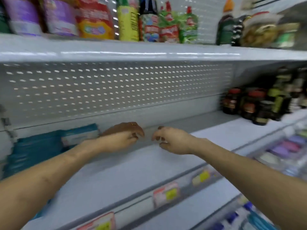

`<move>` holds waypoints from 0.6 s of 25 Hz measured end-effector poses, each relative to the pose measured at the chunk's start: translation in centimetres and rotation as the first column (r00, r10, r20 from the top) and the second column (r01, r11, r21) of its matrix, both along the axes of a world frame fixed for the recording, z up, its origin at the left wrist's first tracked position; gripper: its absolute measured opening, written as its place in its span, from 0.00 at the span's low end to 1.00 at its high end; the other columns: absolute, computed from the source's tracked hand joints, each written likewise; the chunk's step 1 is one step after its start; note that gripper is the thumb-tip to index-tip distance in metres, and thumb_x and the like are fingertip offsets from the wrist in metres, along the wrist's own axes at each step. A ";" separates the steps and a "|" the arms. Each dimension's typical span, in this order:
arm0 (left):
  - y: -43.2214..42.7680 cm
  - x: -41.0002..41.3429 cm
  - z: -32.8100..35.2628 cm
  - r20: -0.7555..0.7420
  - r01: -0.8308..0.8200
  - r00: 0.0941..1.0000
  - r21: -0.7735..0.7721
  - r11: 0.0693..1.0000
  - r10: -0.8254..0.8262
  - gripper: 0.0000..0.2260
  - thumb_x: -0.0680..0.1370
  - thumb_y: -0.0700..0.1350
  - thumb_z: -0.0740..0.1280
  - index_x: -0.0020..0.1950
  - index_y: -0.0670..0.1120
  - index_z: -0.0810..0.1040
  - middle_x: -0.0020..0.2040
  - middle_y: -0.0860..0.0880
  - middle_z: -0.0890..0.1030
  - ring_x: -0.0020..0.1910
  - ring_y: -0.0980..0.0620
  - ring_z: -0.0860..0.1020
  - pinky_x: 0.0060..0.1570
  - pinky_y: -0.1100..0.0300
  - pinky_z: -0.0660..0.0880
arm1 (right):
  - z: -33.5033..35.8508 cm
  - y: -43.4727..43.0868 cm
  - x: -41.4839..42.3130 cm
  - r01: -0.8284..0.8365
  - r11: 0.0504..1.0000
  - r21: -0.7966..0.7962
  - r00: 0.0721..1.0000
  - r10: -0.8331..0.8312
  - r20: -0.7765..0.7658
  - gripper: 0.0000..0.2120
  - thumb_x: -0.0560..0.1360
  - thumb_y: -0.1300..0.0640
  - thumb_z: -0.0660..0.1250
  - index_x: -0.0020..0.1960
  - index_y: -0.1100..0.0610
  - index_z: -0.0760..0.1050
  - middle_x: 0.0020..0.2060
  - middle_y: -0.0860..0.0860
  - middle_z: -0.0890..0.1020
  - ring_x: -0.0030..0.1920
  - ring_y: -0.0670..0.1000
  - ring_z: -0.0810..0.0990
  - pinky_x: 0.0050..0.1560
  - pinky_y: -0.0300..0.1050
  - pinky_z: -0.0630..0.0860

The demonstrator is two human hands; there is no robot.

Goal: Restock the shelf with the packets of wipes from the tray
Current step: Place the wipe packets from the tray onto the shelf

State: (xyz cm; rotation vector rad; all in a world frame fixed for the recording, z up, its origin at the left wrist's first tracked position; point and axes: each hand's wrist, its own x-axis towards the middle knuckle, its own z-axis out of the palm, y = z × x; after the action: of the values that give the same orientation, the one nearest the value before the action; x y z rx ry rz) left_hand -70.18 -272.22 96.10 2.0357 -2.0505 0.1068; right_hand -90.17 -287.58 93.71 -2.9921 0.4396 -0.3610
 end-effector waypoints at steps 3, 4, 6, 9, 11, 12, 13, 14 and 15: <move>-3.6 -5.3 -1.9 0.002 0.102 0.995 -0.017 0.995 -0.102 0.15 0.78 0.40 0.66 0.62 0.53 0.81 0.58 0.54 0.80 0.54 0.53 0.79 0.52 0.62 0.69 | -1.2 -1.0 -8.3 0.104 0.994 0.035 0.994 -0.105 0.038 0.15 0.77 0.56 0.68 0.64 0.48 0.77 0.57 0.46 0.79 0.52 0.48 0.79 0.56 0.48 0.76; -4.3 -7.2 -2.3 -0.007 0.151 0.988 -0.046 0.988 -0.151 0.14 0.78 0.39 0.66 0.62 0.52 0.81 0.57 0.54 0.80 0.53 0.53 0.80 0.50 0.62 0.69 | -1.6 -1.1 -11.0 0.139 0.989 0.048 0.989 -0.141 0.050 0.15 0.78 0.56 0.68 0.64 0.48 0.77 0.56 0.46 0.79 0.51 0.47 0.78 0.55 0.46 0.75; -5.7 -11.4 -3.2 -0.041 0.254 0.965 -0.112 0.961 -0.260 0.14 0.79 0.39 0.67 0.61 0.51 0.81 0.55 0.55 0.80 0.51 0.56 0.79 0.50 0.63 0.70 | -2.6 -1.4 -16.2 0.212 0.974 0.077 0.971 -0.219 0.100 0.14 0.77 0.56 0.68 0.63 0.47 0.77 0.55 0.47 0.77 0.49 0.47 0.78 0.53 0.45 0.74; -6.6 -17.5 -4.2 -0.091 0.385 0.909 -0.188 0.904 -0.406 0.13 0.79 0.39 0.67 0.61 0.52 0.81 0.56 0.57 0.81 0.49 0.61 0.77 0.51 0.65 0.73 | -5.7 -2.3 -22.7 0.346 0.923 0.166 0.920 -0.369 0.134 0.14 0.76 0.58 0.70 0.61 0.49 0.78 0.52 0.48 0.77 0.46 0.49 0.79 0.51 0.45 0.74; -6.6 -21.0 -5.6 -0.145 0.444 0.870 -0.182 0.877 -0.471 0.14 0.79 0.40 0.66 0.62 0.54 0.80 0.56 0.58 0.79 0.51 0.61 0.77 0.50 0.65 0.74 | -9.6 -2.8 -26.3 0.426 0.878 0.219 0.889 -0.451 0.077 0.14 0.75 0.59 0.71 0.60 0.51 0.79 0.49 0.47 0.77 0.44 0.51 0.79 0.51 0.48 0.76; -6.4 -22.3 -6.5 -0.185 0.474 0.846 -0.171 0.864 -0.500 0.15 0.79 0.39 0.66 0.62 0.54 0.80 0.56 0.57 0.79 0.52 0.60 0.78 0.50 0.65 0.74 | -11.9 -2.9 -27.7 0.459 0.856 0.235 0.878 -0.478 0.026 0.13 0.75 0.58 0.71 0.59 0.51 0.79 0.48 0.47 0.78 0.43 0.51 0.79 0.51 0.49 0.76; -6.3 -23.3 -7.7 -0.220 0.503 0.821 -0.161 0.849 -0.528 0.15 0.79 0.39 0.66 0.63 0.53 0.80 0.56 0.56 0.79 0.52 0.60 0.78 0.50 0.65 0.75 | -14.3 -2.9 -29.0 0.488 0.836 0.253 0.867 -0.497 -0.030 0.12 0.75 0.58 0.70 0.59 0.51 0.79 0.48 0.47 0.78 0.43 0.51 0.79 0.51 0.49 0.77; -6.1 -24.1 -8.9 -0.237 0.528 0.801 -0.155 0.835 -0.550 0.15 0.79 0.40 0.66 0.63 0.53 0.80 0.56 0.55 0.79 0.52 0.60 0.78 0.51 0.64 0.75 | -16.7 -2.8 -30.2 0.519 0.811 0.270 0.852 -0.516 -0.088 0.12 0.76 0.58 0.69 0.59 0.51 0.78 0.47 0.47 0.77 0.44 0.51 0.78 0.50 0.50 0.77; -6.0 -24.6 -10.3 -0.243 0.544 0.790 -0.147 0.826 -0.563 0.14 0.79 0.42 0.65 0.63 0.54 0.80 0.56 0.56 0.79 0.52 0.60 0.78 0.52 0.61 0.76 | -19.1 -2.6 -31.3 0.554 0.783 0.282 0.832 -0.535 -0.149 0.12 0.76 0.58 0.67 0.59 0.51 0.78 0.47 0.47 0.77 0.45 0.52 0.77 0.49 0.50 0.76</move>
State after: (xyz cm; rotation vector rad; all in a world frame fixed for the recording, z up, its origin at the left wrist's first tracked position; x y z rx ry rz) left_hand -94.83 -278.22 85.78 1.2390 -2.3159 -0.2032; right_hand -121.50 -290.15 74.60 -2.5117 1.2540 -0.2075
